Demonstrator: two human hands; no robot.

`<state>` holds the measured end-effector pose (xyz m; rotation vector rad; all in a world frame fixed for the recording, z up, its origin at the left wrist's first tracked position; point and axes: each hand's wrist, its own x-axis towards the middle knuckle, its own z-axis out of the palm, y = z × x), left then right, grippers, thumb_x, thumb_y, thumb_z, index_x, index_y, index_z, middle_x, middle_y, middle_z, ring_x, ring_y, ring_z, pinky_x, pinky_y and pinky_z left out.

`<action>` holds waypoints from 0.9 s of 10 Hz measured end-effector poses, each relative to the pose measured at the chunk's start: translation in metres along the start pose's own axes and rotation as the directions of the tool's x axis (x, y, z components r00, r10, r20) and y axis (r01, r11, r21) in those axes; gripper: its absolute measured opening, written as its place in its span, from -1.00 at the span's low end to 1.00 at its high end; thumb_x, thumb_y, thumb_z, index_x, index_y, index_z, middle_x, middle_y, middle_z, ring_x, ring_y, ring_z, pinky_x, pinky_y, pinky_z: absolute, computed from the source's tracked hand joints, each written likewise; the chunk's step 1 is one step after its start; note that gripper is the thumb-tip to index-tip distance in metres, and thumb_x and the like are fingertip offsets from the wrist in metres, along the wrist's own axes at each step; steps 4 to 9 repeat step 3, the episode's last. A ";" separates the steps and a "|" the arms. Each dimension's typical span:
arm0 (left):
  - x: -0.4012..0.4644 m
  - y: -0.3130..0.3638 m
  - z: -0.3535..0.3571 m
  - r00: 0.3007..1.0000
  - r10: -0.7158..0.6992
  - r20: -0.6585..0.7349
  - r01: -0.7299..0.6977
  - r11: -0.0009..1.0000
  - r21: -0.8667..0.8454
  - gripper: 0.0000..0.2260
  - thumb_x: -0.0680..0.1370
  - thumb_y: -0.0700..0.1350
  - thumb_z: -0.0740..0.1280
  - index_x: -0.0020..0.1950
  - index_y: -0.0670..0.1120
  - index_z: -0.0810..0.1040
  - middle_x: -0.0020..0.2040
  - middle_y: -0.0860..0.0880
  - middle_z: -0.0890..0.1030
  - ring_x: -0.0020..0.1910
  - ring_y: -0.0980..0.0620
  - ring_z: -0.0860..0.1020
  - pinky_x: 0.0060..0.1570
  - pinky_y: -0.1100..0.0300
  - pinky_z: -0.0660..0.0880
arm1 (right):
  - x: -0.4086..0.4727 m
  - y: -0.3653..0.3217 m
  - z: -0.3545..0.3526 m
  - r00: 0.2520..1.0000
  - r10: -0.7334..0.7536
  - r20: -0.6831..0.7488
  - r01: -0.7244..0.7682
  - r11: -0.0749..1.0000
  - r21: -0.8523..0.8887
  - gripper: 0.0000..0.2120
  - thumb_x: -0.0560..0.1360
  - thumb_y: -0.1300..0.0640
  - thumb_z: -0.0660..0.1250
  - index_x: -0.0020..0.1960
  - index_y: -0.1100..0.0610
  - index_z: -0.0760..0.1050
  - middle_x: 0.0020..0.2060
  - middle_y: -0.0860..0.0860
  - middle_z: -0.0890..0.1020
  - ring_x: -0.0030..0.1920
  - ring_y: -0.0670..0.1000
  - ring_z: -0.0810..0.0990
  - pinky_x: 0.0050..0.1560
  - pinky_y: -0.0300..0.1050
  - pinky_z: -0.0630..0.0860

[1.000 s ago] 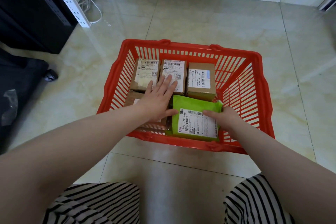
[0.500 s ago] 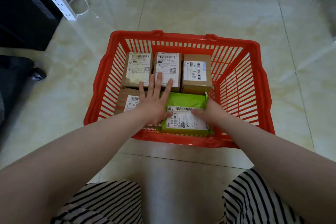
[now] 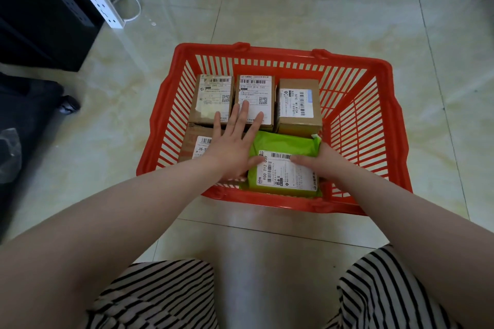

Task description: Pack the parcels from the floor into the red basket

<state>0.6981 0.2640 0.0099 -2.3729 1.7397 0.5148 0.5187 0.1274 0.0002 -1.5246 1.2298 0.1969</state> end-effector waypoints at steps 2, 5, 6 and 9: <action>0.003 0.002 -0.007 0.999 -0.038 -0.017 0.037 0.999 -0.010 -0.21 0.55 0.35 -0.01 0.53 0.03 -0.42 0.51 -0.14 -0.48 0.50 -0.13 -0.45 0.44 -0.26 -0.36 | -0.001 0.001 -0.006 0.997 0.072 -0.013 -0.072 0.997 0.021 -0.22 0.25 -0.16 0.56 0.37 0.05 0.37 0.23 0.05 0.58 0.23 0.15 0.55 0.25 0.16 0.50; 0.004 0.004 -0.017 0.999 -0.051 -0.012 0.050 0.995 -0.082 -0.21 0.56 0.33 0.01 0.54 0.01 -0.40 0.53 -0.13 -0.45 0.51 -0.12 -0.43 0.45 -0.23 -0.35 | 0.010 0.009 -0.016 0.997 0.055 -0.062 -0.055 0.998 0.006 -0.08 0.12 -0.30 0.54 0.35 0.08 0.39 0.24 0.08 0.58 0.24 0.19 0.54 0.26 0.22 0.48; 0.004 0.004 -0.017 0.999 -0.051 -0.012 0.050 0.995 -0.082 -0.21 0.56 0.33 0.01 0.54 0.01 -0.40 0.53 -0.13 -0.45 0.51 -0.12 -0.43 0.45 -0.23 -0.35 | 0.010 0.009 -0.016 0.997 0.055 -0.062 -0.055 0.998 0.006 -0.08 0.12 -0.30 0.54 0.35 0.08 0.39 0.24 0.08 0.58 0.24 0.19 0.54 0.26 0.22 0.48; 0.004 0.004 -0.017 0.999 -0.051 -0.012 0.050 0.995 -0.082 -0.21 0.56 0.33 0.01 0.54 0.01 -0.40 0.53 -0.13 -0.45 0.51 -0.12 -0.43 0.45 -0.23 -0.35 | 0.010 0.009 -0.016 0.997 0.055 -0.062 -0.055 0.998 0.006 -0.08 0.12 -0.30 0.54 0.35 0.08 0.39 0.24 0.08 0.58 0.24 0.19 0.54 0.26 0.22 0.48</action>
